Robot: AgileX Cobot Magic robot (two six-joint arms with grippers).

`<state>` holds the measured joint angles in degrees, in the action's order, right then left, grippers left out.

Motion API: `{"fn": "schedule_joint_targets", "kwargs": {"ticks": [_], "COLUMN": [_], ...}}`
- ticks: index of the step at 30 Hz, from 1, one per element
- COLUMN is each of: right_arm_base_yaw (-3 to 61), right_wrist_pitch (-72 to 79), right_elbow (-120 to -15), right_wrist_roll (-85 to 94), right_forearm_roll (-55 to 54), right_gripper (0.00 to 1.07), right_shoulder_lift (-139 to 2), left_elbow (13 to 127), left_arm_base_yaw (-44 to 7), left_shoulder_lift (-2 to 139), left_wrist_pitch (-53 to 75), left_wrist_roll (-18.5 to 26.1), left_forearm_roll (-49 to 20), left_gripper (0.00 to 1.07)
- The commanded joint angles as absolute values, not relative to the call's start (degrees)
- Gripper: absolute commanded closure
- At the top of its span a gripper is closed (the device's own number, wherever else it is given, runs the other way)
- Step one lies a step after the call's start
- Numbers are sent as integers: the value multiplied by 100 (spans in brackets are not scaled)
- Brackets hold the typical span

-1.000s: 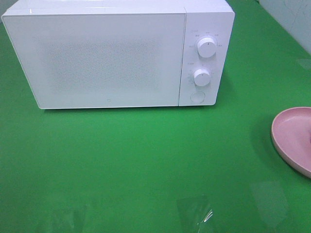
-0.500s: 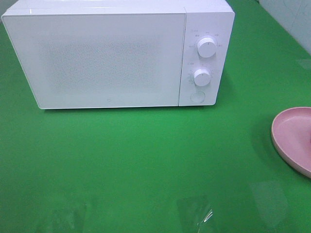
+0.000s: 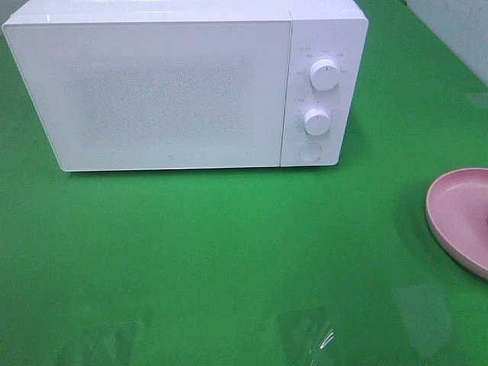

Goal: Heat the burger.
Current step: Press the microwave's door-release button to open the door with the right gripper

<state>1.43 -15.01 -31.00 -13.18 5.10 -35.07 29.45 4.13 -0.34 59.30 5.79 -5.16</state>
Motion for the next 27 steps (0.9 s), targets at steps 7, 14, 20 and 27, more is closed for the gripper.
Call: {"fn": "schedule_joint_targets", "kwargs": {"ticks": [7,14,20,27], "right_arm_base_yaw": [138,138,138,138], "right_wrist_pitch": [-235,762,2223,3146], "right_elbow": [-3094,-3088,-2584,-2177], "right_wrist_roll": [-1232,-1232,-945,-52], "right_forearm_roll": [905,1123,825,-160], "right_gripper": [33,33,33,33], "right_shoulder_lift": [-4635,-5306,-5947,-6245], "left_elbow": [2945,2945,2945,2945], "left_arm_base_yaw": [401,401,401,401], "left_shoulder_lift": [-178,-178,-178,-178], "left_wrist_pitch": [5896,5896,5896,5896], "left_wrist_roll": [561,561,561,561], "left_forearm_roll": [-544,-544,-544,-544], "left_gripper": [7,7,7,7]}}
